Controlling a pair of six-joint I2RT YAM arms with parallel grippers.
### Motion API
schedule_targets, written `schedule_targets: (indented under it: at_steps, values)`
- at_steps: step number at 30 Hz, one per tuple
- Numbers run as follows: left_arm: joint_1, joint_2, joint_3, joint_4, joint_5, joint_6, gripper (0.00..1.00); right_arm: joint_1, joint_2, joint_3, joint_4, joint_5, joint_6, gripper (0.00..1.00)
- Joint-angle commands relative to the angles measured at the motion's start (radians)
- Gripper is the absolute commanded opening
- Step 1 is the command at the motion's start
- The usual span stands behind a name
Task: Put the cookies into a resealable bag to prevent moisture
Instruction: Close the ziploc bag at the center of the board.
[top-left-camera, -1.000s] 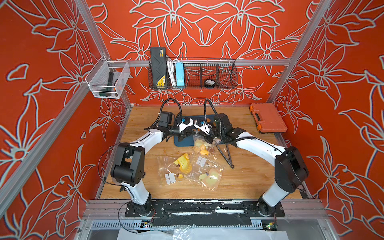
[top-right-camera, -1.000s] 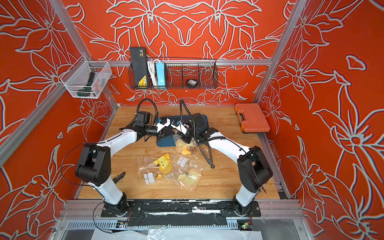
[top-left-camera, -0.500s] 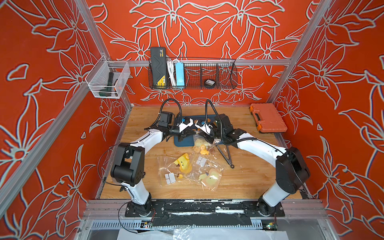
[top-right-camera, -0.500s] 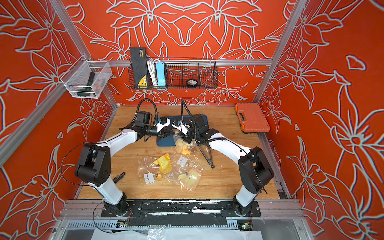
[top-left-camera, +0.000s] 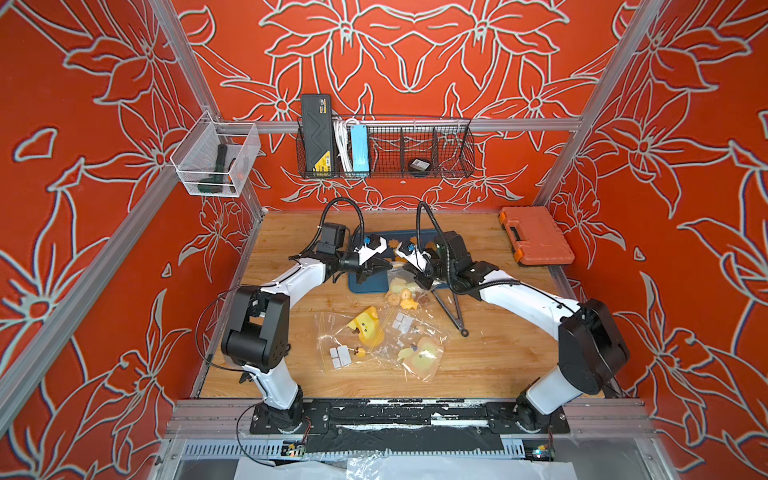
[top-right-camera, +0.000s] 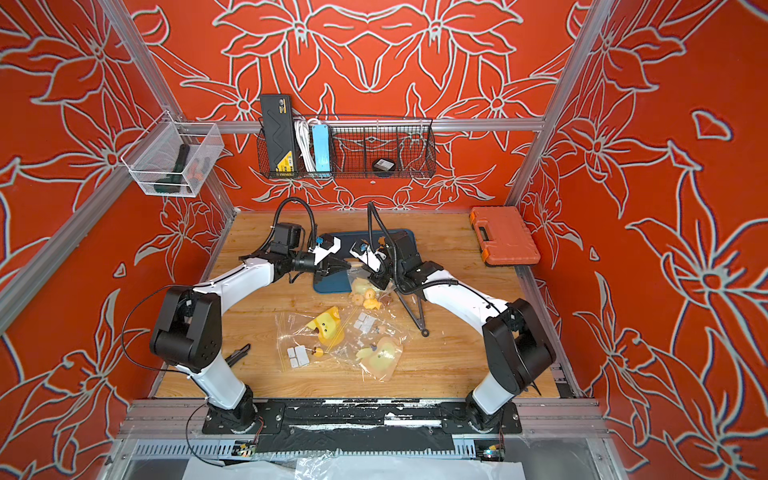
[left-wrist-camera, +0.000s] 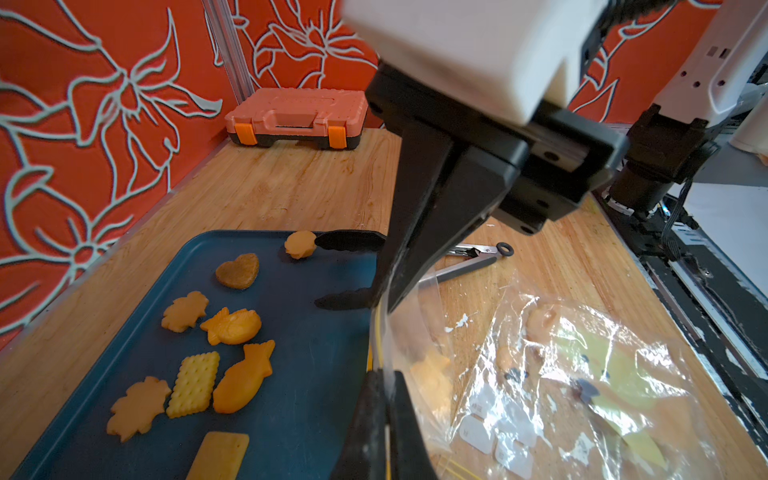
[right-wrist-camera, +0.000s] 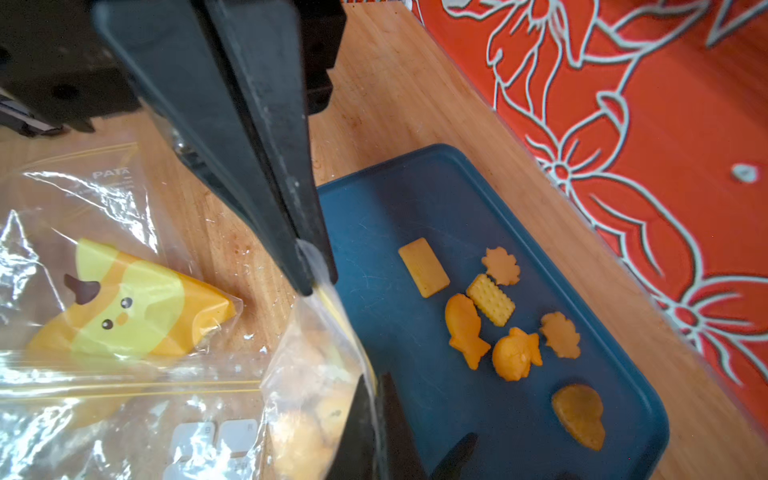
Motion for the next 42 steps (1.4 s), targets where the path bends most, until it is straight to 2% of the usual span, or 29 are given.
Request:
schedule_targets:
  at_steps: [1, 2, 3, 4, 6, 7, 8, 10, 12, 13, 15, 16, 17, 19, 20, 21, 22, 23, 24, 26, 27, 28, 29, 30, 33, 34, 35, 38, 42]
  values:
    - [0.001, -0.027, 0.013, -0.016, 0.029, 0.018, 0.0, -0.016, -0.028, -0.002, -0.02, 0.028, -0.002, 0.12]
    - [0.001, -0.027, 0.012, -0.016, 0.029, 0.018, 0.0, -0.016, -0.037, -0.024, 0.019, 0.037, 0.007, 0.26]
    - [0.002, -0.027, 0.014, -0.017, 0.029, 0.018, 0.0, -0.016, -0.046, -0.043, 0.05, 0.047, 0.014, 0.23]
    - [0.003, -0.027, 0.013, -0.017, 0.03, 0.02, 0.0, -0.017, -0.049, -0.048, 0.048, 0.045, 0.013, 0.0]
    - [0.003, -0.027, 0.013, -0.017, 0.029, 0.02, 0.0, -0.022, -0.045, -0.019, -0.019, 0.023, 0.004, 0.0]
    - [0.003, -0.027, 0.013, -0.017, 0.031, 0.02, 0.0, -0.022, -0.044, -0.019, -0.02, 0.028, 0.007, 0.04]
    - [0.003, -0.026, 0.015, -0.017, 0.029, 0.02, 0.0, -0.022, -0.049, -0.036, 0.008, 0.038, 0.014, 0.15]
    - [0.003, -0.027, 0.015, -0.017, 0.03, 0.02, 0.0, -0.024, -0.061, -0.054, 0.031, 0.04, 0.021, 0.0]
    - [0.003, -0.027, 0.013, -0.017, 0.028, 0.021, 0.0, -0.034, -0.045, -0.005, -0.075, -0.023, 0.012, 0.0]
    - [0.003, -0.027, 0.014, -0.018, 0.029, 0.021, 0.0, -0.036, -0.038, 0.004, -0.084, -0.012, 0.022, 0.0]
    - [0.003, -0.025, 0.015, -0.017, 0.03, 0.02, 0.0, -0.034, -0.058, -0.06, 0.019, 0.023, 0.038, 0.31]
    - [0.003, -0.027, 0.015, -0.018, 0.03, 0.021, 0.0, -0.037, -0.072, -0.092, 0.072, 0.048, 0.05, 0.29]
    - [0.003, -0.028, 0.014, -0.018, 0.028, 0.021, 0.0, -0.036, -0.082, -0.098, 0.07, 0.056, 0.048, 0.0]
    - [0.003, -0.028, 0.012, -0.017, 0.029, 0.021, 0.0, -0.042, -0.083, -0.073, 0.002, 0.043, 0.039, 0.0]
    - [0.003, -0.025, 0.015, -0.017, 0.03, 0.02, 0.0, -0.042, -0.084, -0.074, -0.002, 0.049, 0.042, 0.02]
    - [0.004, -0.025, 0.015, -0.018, 0.032, 0.02, 0.0, -0.042, -0.089, -0.087, 0.016, 0.058, 0.047, 0.18]
    - [0.004, -0.024, 0.015, -0.017, 0.032, 0.02, 0.0, -0.043, -0.101, -0.11, 0.053, 0.07, 0.056, 0.29]
    - [0.003, -0.025, 0.015, -0.018, 0.033, 0.019, 0.0, -0.043, -0.108, -0.127, 0.074, 0.075, 0.06, 0.19]
    - [0.004, -0.026, 0.015, -0.017, 0.031, 0.021, 0.0, -0.044, -0.112, -0.125, 0.063, 0.071, 0.056, 0.0]
    - [0.004, -0.027, 0.013, -0.017, 0.032, 0.021, 0.0, -0.047, -0.107, -0.098, 0.005, 0.056, 0.054, 0.0]
    - [0.003, -0.025, 0.013, -0.016, 0.033, 0.02, 0.0, -0.047, -0.107, -0.1, 0.009, 0.059, 0.058, 0.08]
    - [0.003, -0.025, 0.015, -0.015, 0.035, 0.02, 0.0, -0.047, -0.111, -0.114, 0.031, 0.058, 0.061, 0.22]
    - [0.004, -0.024, 0.015, -0.017, 0.04, 0.016, 0.0, -0.047, -0.116, -0.128, 0.057, 0.058, 0.066, 0.25]
    - [0.004, -0.022, 0.016, -0.018, 0.049, 0.018, 0.0, -0.047, -0.118, -0.132, 0.062, 0.057, 0.067, 0.21]
    - [-0.003, -0.016, 0.013, -0.015, 0.07, 0.019, 0.39, -0.047, -0.109, -0.108, 0.023, 0.027, 0.058, 0.13]
    - [-0.009, -0.014, 0.006, 0.008, 0.067, 0.002, 0.49, -0.047, -0.103, -0.101, 0.016, 0.006, 0.056, 0.09]
    - [-0.014, -0.016, 0.0, 0.027, 0.065, -0.011, 0.54, -0.047, -0.1, -0.095, 0.007, -0.009, 0.056, 0.07]
    - [-0.033, -0.011, -0.013, 0.058, 0.041, -0.028, 0.59, -0.047, -0.093, -0.085, 0.0, -0.036, 0.057, 0.06]
    - [-0.054, -0.002, -0.028, 0.134, 0.04, -0.09, 0.59, -0.047, -0.09, -0.079, -0.006, -0.046, 0.055, 0.06]
